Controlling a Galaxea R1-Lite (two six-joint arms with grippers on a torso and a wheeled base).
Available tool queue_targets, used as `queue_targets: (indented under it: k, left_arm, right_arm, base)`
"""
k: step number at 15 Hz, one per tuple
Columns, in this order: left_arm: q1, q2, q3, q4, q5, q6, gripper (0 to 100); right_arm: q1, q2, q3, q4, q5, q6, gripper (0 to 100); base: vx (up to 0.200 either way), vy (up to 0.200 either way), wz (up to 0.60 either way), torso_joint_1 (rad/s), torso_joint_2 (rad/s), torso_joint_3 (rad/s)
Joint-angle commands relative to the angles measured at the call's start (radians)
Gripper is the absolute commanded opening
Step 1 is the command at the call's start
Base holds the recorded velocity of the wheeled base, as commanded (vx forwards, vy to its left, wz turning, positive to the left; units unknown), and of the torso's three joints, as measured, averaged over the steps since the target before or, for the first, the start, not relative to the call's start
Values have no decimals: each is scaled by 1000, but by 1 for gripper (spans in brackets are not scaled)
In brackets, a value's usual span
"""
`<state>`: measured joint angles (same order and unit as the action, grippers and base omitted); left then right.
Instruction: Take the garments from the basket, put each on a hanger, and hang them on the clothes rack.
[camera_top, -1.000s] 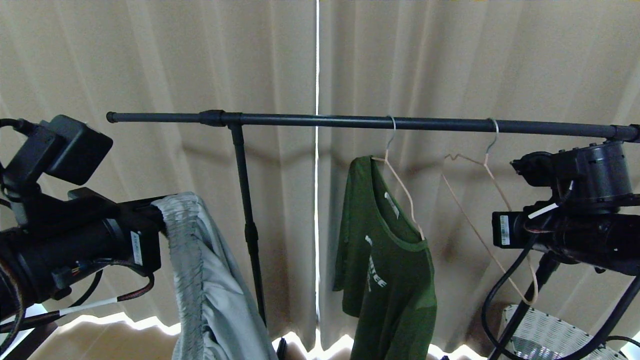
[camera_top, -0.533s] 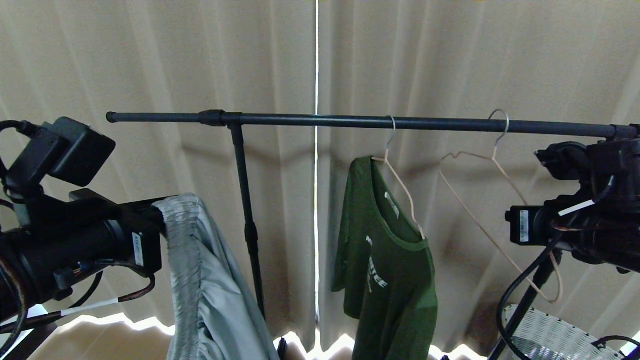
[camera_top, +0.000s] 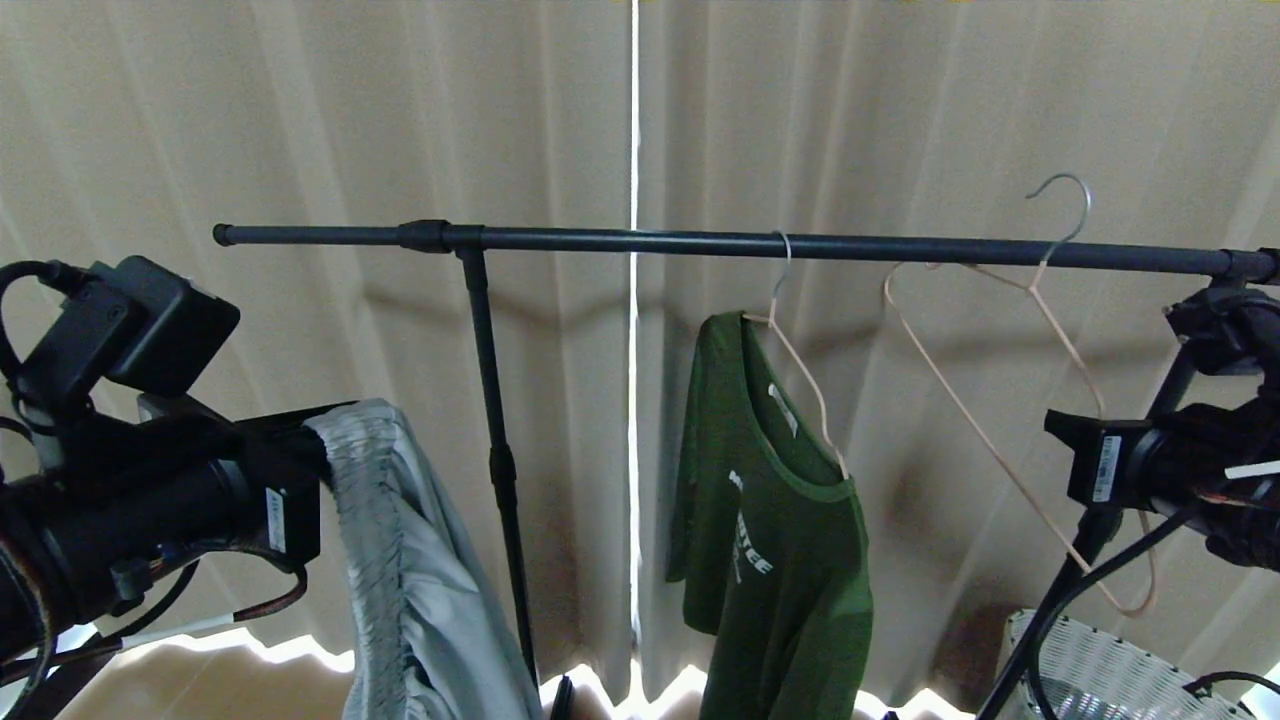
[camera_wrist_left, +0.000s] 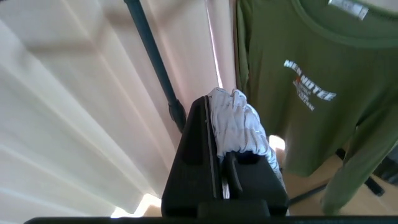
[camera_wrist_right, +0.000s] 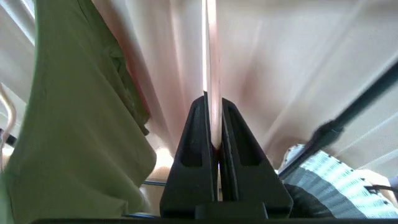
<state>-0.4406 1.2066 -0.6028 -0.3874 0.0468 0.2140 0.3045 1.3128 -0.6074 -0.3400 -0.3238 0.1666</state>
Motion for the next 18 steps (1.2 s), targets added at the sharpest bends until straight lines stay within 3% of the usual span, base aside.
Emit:
queue_targets:
  k: [1,3,18]
  left_arm:
    - [2,-21,12,-1,1,11,0]
    - [2,-28,14,-1,2,11,0]
    - [37,-39,28,-1,4,10,0]
  right_arm:
    - [1,-92,69,-4,0,-1,0]
    - [1,-129,89,-4,0,-1,0]
    - [8,-181,172,4,11,-22,0]
  base:
    - [0,0,0,0,0,0]
    - [0,0,0,0,0,0]
    - [-187,0,0,3,3,2]
